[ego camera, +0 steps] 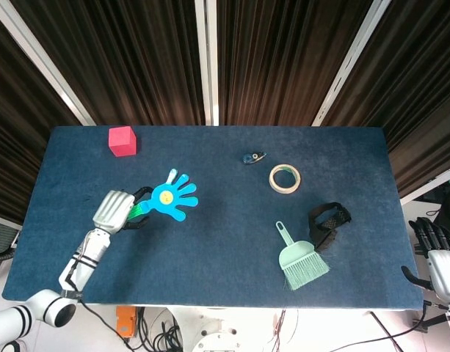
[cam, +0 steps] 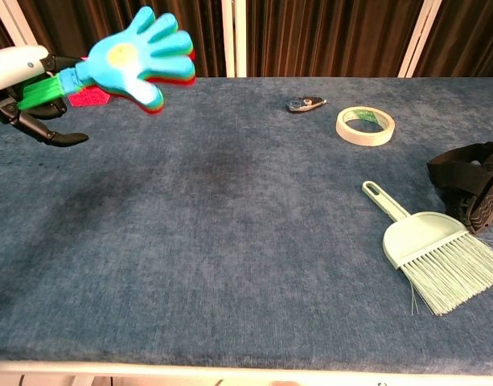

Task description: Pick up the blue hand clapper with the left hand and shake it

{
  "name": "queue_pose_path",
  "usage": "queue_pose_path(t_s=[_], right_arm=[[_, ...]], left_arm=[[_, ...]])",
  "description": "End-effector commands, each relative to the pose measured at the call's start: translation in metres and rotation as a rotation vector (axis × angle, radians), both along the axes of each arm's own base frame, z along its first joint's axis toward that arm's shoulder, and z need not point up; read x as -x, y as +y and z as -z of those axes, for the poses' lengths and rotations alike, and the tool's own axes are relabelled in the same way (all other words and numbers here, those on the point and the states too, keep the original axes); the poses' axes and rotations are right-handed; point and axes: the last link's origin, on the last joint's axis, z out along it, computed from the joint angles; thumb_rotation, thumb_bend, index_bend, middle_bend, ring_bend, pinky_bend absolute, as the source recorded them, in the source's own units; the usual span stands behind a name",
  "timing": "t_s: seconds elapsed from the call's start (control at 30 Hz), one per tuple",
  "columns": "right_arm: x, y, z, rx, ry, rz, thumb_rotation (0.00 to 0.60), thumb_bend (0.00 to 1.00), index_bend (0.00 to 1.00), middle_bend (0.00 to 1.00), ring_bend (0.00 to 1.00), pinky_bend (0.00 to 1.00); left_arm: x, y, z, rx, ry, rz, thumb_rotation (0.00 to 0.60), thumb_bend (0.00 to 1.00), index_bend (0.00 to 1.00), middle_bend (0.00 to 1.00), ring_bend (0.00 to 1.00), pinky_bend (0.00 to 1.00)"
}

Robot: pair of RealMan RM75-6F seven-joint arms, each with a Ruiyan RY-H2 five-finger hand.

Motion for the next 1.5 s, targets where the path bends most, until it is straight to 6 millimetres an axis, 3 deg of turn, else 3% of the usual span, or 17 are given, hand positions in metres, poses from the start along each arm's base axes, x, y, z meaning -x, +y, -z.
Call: queue_pose_path(t_s=[0.03, 0.07, 0.17, 0.4, 0.53, 0.8, 1.1, 1.17, 1.23, 1.37, 1.5], right_arm=[[0.0, 0.0, 0.0, -0.002, 0.001, 0.0, 0.6, 0.17, 0.0, 0.0, 0.0, 0.0], [-0.001, 0.0, 0.0, -0.002, 0.002, 0.0, 0.6, 0.17, 0.0, 0.0, 0.0, 0.0], [-0.001, -0.001, 0.001, -0.006, 0.0, 0.002, 0.6, 0.17, 0.0, 0.0, 0.0, 0.0], [-0.006, -0.002, 0.008, -0.033, -0.003, -0.019, 0.6, 0.17, 0.0, 0.0, 0.0, 0.0], [-0.008, -0.003, 0.014, -0.054, -0.002, -0.03, 0.6, 0.17, 0.0, 0.0, 0.0, 0.0], [-0.011, -0.004, 0.023, -0.082, -0.004, -0.039, 0.6, 0.17, 0.0, 0.0, 0.0, 0.0], [-0.014, -0.005, 0.027, -0.085, -0.009, -0.046, 0.6, 0.17, 0.0, 0.0, 0.0, 0.0], [-0.014, -0.005, 0.028, -0.087, -0.007, -0.046, 0.6, 0.17, 0.0, 0.0, 0.0, 0.0], [-0.014, -0.006, 0.028, -0.087, -0.006, -0.046, 0.6, 0.17, 0.0, 0.0, 0.0, 0.0], [-0.014, -0.005, 0.027, -0.086, -0.004, -0.044, 0.6, 0.17, 0.0, 0.0, 0.0, 0.0], [-0.013, -0.005, 0.025, -0.084, 0.0, -0.038, 0.6, 0.17, 0.0, 0.0, 0.0, 0.0]], left_arm=[[-0.002, 0.0, -0.002, -0.023, -0.031, -0.005, 0.6, 0.23, 0.74, 1.0, 1.0, 1.0], [-0.002, 0.0, -0.002, -0.029, -0.043, -0.005, 0.6, 0.23, 0.86, 1.0, 1.0, 1.0], [-0.001, 0.0, -0.001, -0.017, -0.077, -0.016, 0.6, 0.22, 1.0, 1.0, 1.0, 1.0], [-0.008, -0.003, -0.007, 0.02, -0.235, -0.022, 0.6, 0.25, 1.0, 1.0, 1.0, 1.0], [-0.011, -0.004, -0.012, 0.06, -0.357, -0.04, 0.6, 0.36, 1.0, 1.0, 1.0, 1.0], [-0.013, -0.008, -0.023, 0.182, -0.443, -0.017, 0.6, 0.65, 1.0, 1.0, 1.0, 1.0], [-0.041, -0.008, -0.054, 0.253, -0.761, 0.028, 0.6, 0.69, 1.0, 1.0, 1.0, 1.0], [-0.039, -0.005, -0.055, 0.246, -0.629, 0.065, 0.6, 0.69, 1.0, 1.0, 1.0, 1.0], [-0.029, -0.001, -0.047, 0.246, -0.362, 0.089, 0.6, 0.69, 1.0, 1.0, 1.0, 1.0], [-0.007, 0.001, -0.028, 0.367, 0.058, 0.022, 0.6, 0.69, 1.0, 1.0, 1.0, 1.0], [0.003, 0.006, -0.023, 0.485, 0.382, -0.038, 0.6, 0.69, 1.0, 1.0, 1.0, 1.0]])
